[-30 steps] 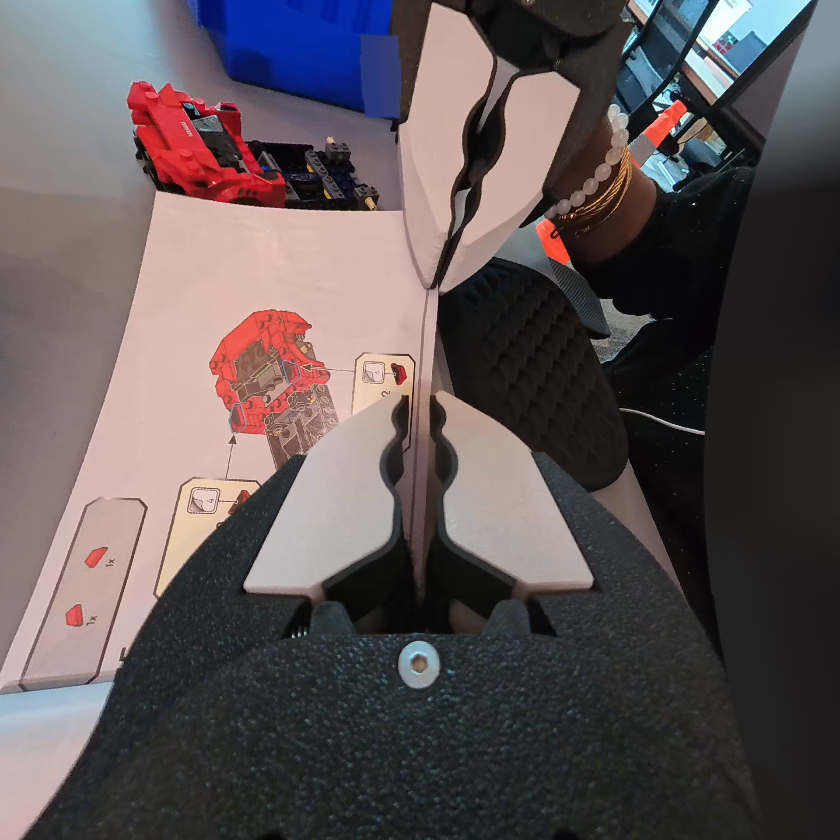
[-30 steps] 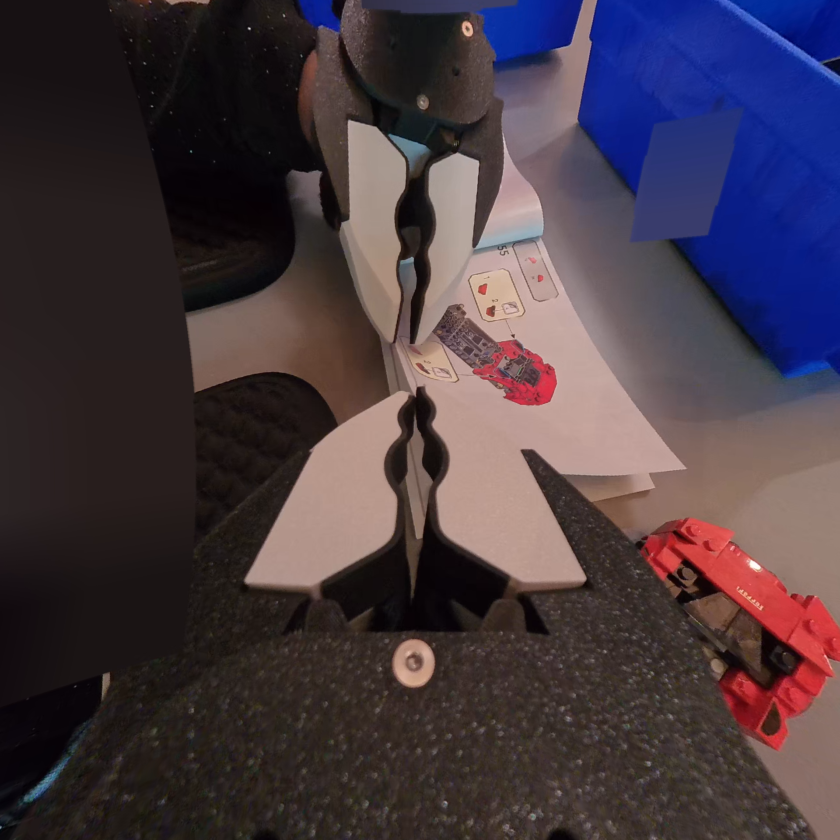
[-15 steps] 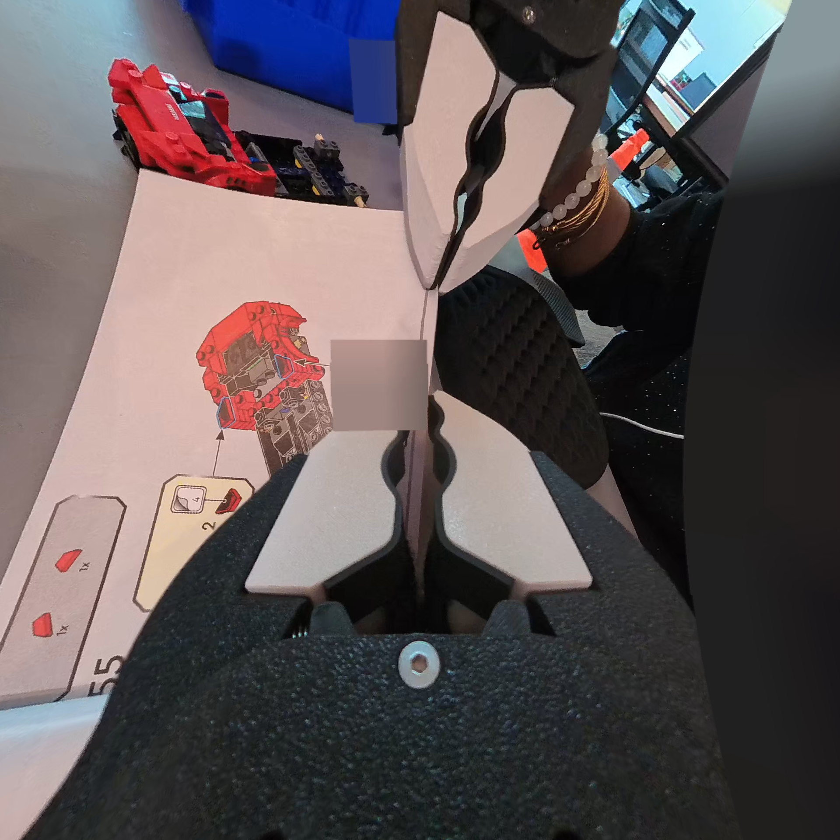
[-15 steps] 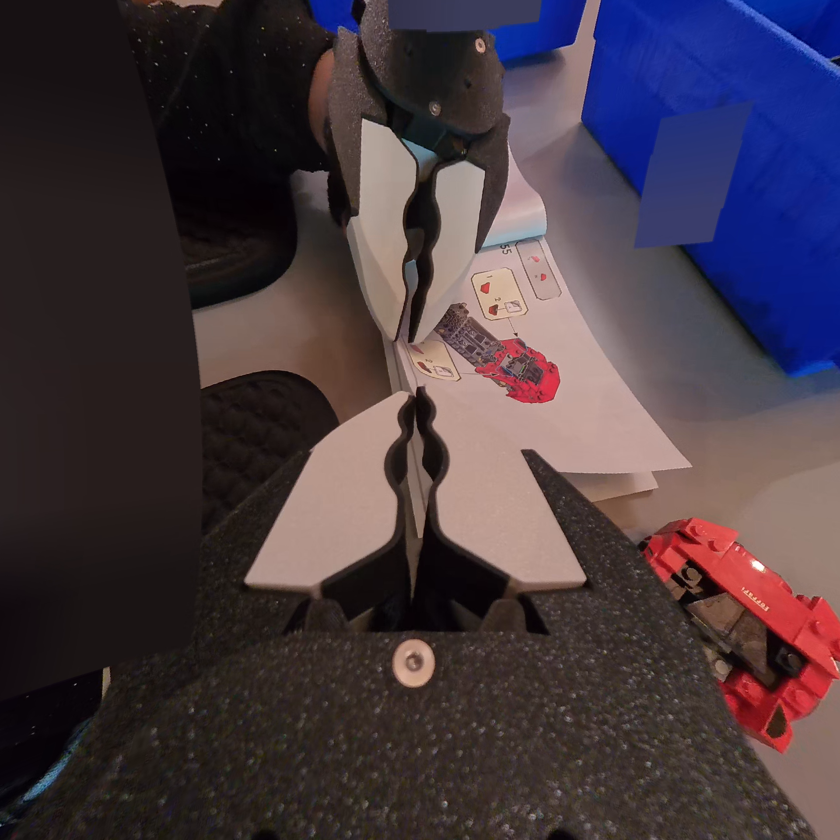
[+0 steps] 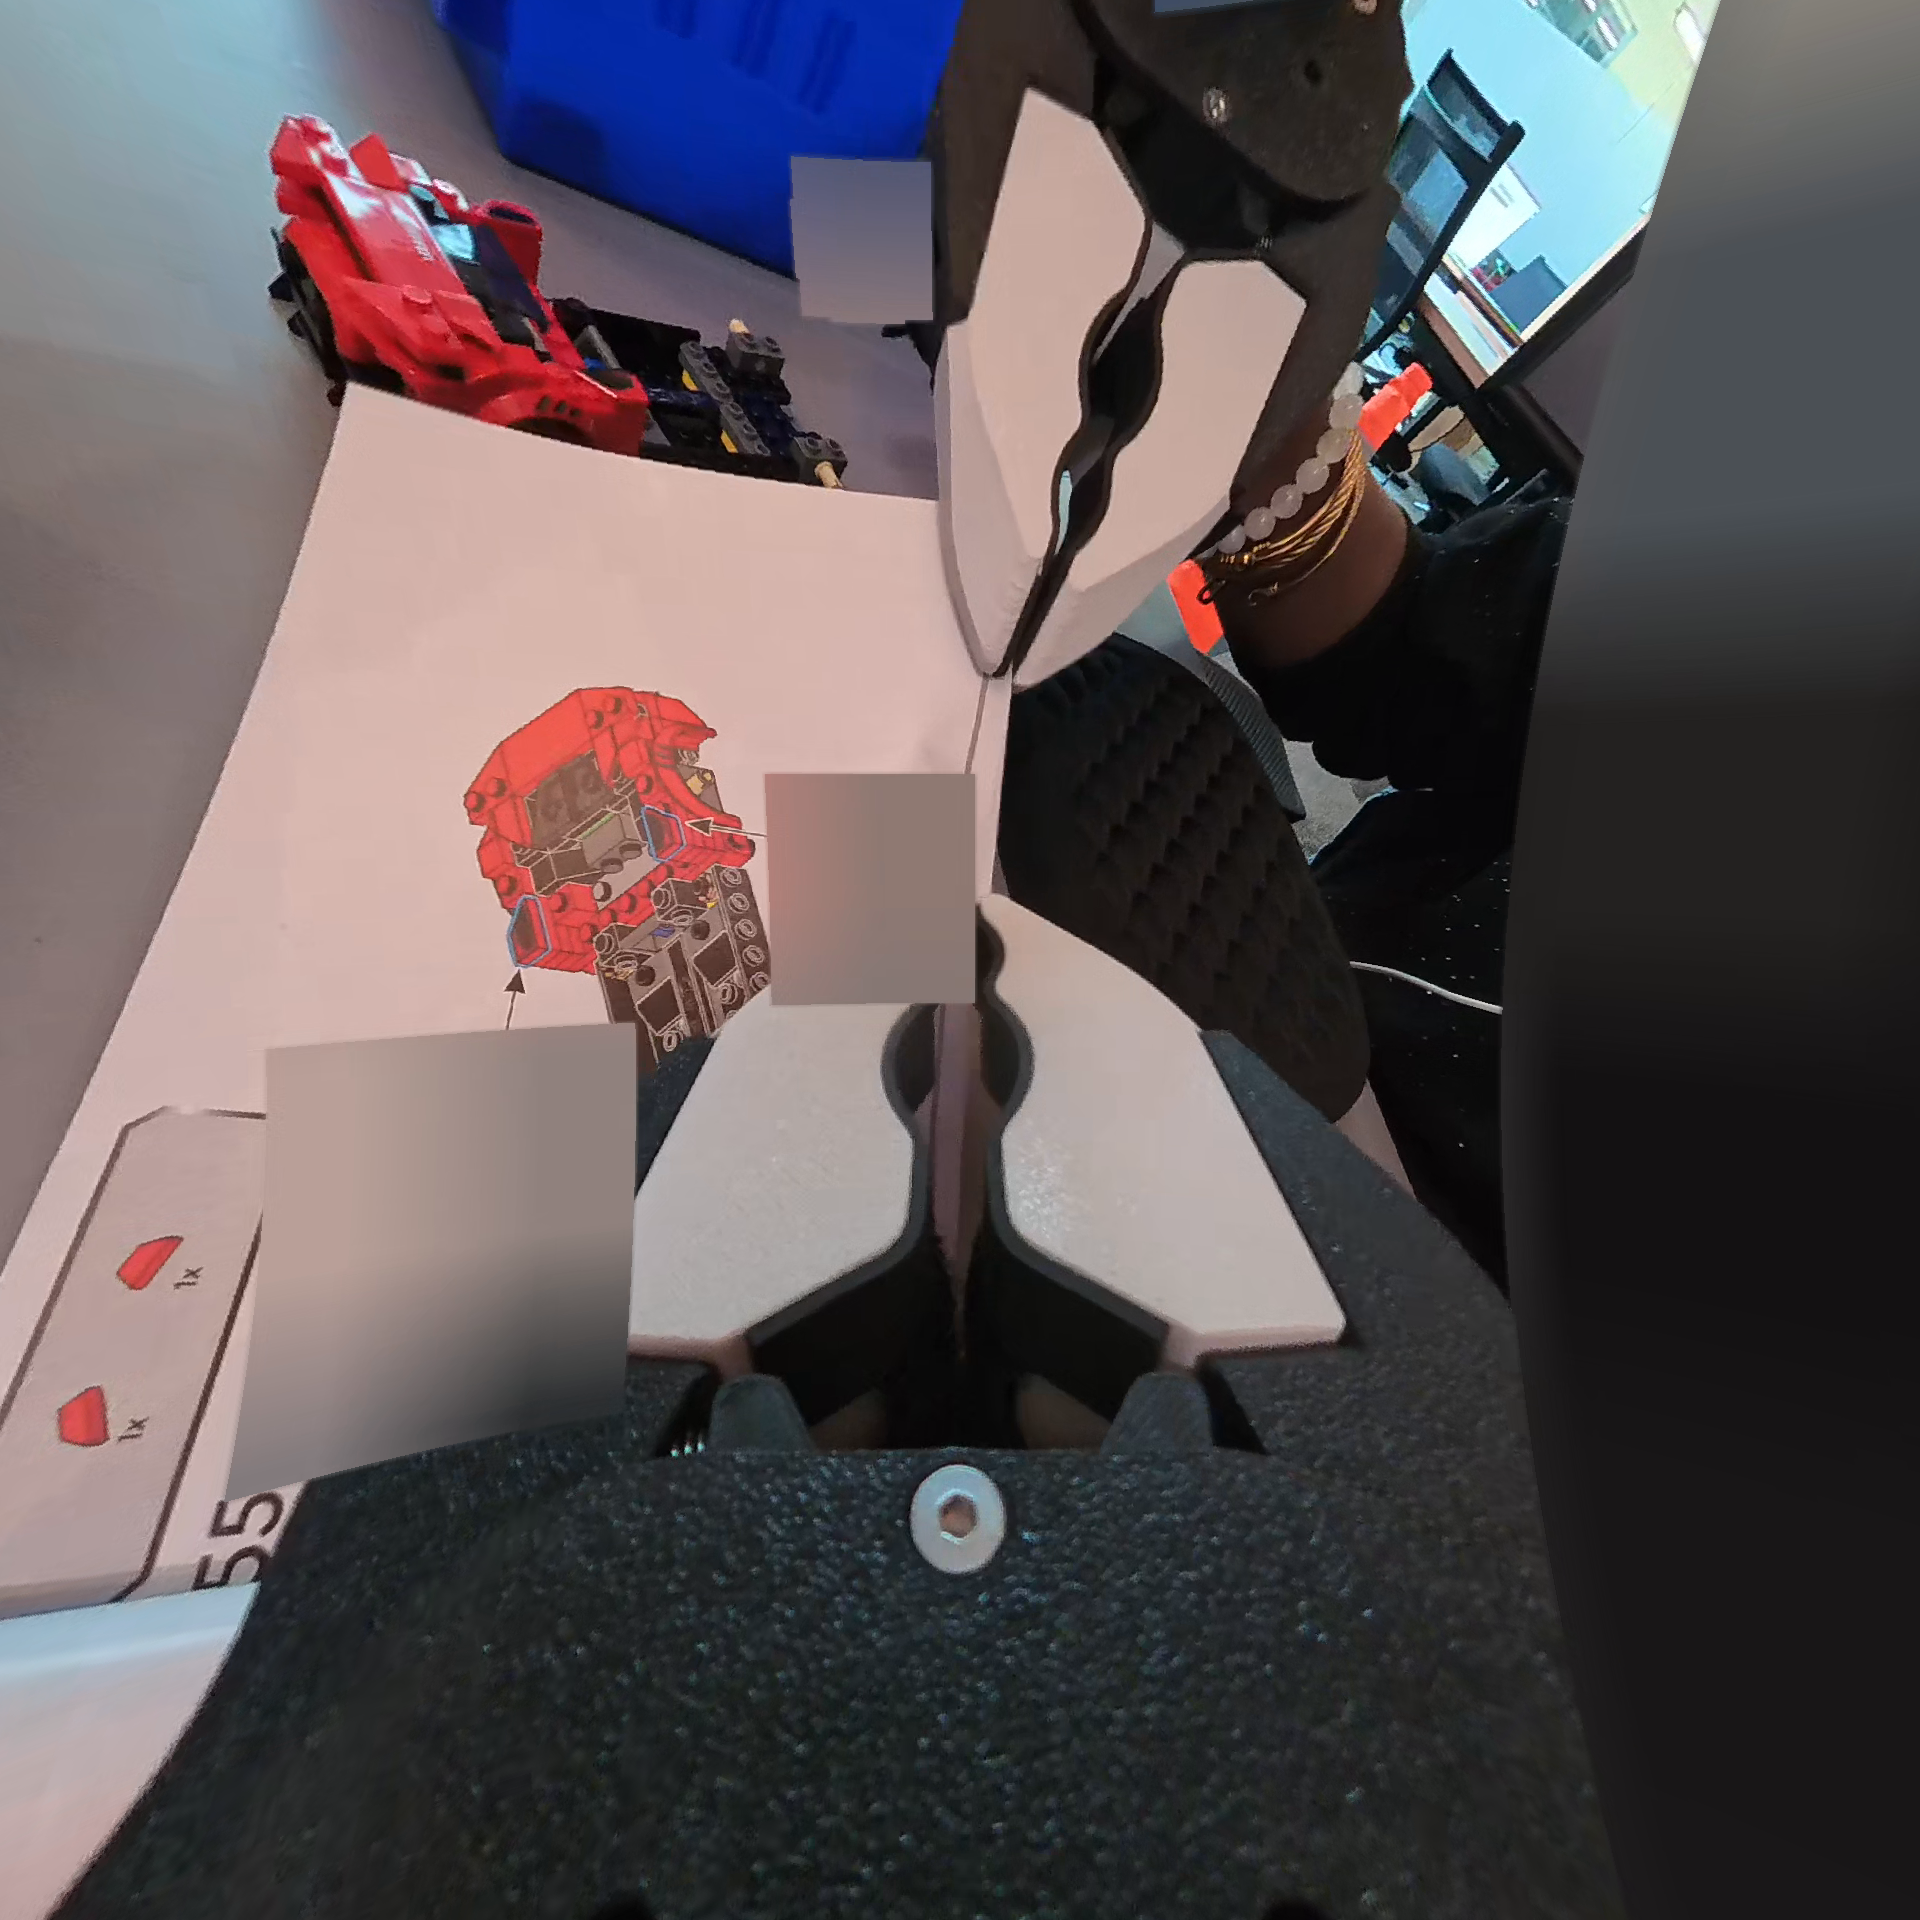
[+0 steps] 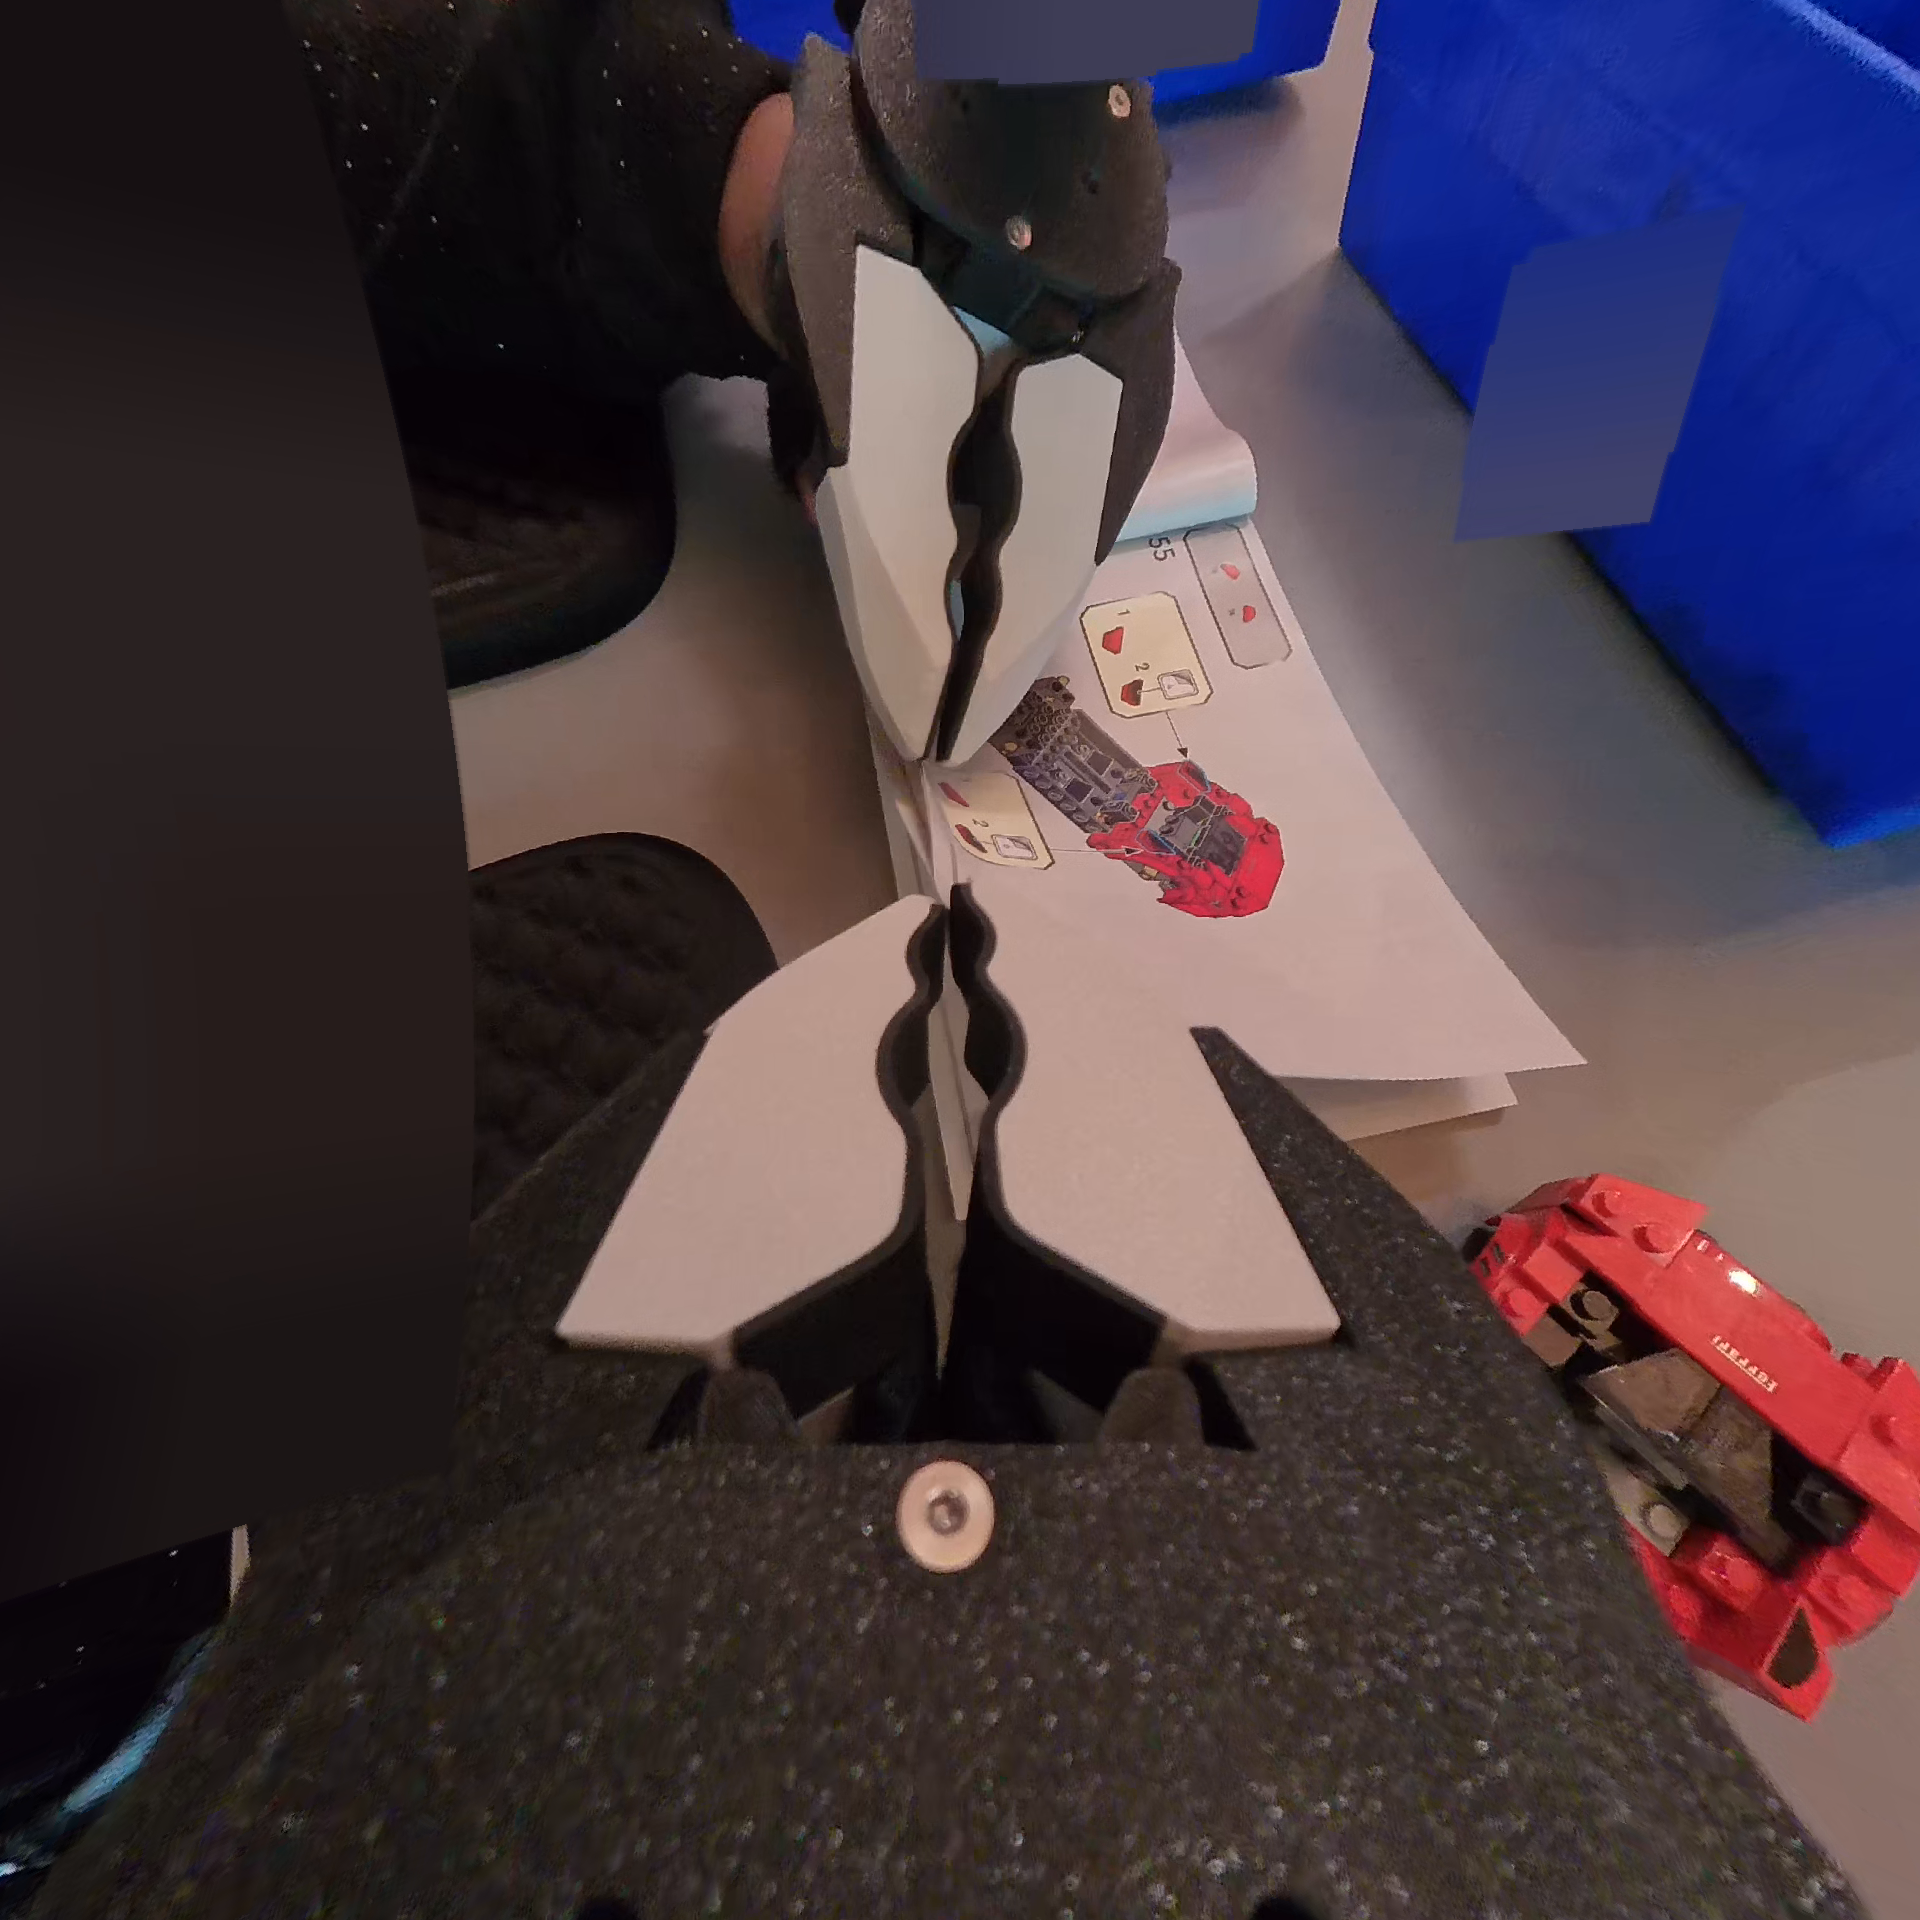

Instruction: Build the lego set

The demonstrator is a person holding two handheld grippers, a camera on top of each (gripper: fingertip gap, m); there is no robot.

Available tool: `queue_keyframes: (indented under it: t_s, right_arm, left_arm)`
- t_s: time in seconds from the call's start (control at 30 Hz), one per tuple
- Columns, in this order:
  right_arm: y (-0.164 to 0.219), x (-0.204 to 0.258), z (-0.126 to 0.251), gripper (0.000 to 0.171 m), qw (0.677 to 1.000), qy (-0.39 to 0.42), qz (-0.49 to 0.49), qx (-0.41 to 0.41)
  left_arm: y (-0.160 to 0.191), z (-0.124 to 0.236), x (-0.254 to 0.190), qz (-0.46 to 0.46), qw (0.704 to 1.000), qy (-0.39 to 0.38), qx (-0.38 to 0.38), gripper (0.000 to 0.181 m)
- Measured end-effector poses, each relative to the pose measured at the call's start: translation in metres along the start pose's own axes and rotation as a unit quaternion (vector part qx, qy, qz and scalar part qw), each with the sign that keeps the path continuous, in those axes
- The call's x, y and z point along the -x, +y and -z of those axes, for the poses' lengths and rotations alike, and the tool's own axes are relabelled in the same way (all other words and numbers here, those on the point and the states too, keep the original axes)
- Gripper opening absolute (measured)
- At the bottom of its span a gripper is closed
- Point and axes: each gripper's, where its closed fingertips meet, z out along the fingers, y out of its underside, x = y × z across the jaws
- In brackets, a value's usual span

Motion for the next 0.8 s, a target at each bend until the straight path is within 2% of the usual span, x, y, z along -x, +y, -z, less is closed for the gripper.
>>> queue_keyframes:
  t_s: [0.23,0.3,0.4,0.53,0.63,0.8]
  right_arm:
    - [0.007,-0.002,-0.003,0.005,1.000,-0.001,-0.015,0.010]
    - [0.007,0.000,-0.003,0.000,1.000,-0.008,-0.008,0.008]
    - [0.008,-0.001,-0.004,0.000,1.000,-0.005,-0.002,0.015]
    - [0.012,0.002,-0.008,0.000,1.000,-0.014,0.004,0.024]
    - [0.028,0.000,-0.015,0.026,0.997,-0.004,0.014,0.078]
    - [0.046,-0.010,-0.025,0.038,0.989,0.030,0.047,0.136]
  left_arm:
    - [-0.001,0.001,0.004,0.011,1.000,-0.007,-0.006,0.001]
    - [0.001,0.000,0.003,0.007,1.000,-0.006,0.001,0.002]
    - [0.006,-0.005,-0.002,-0.013,1.000,0.000,0.024,0.015]
    - [0.017,-0.012,-0.001,-0.054,0.996,-0.029,0.065,0.026]
    - [0.022,-0.015,0.001,-0.077,0.992,-0.051,0.087,0.028]
    - [0.023,-0.015,0.003,-0.066,0.992,-0.057,0.090,0.021]
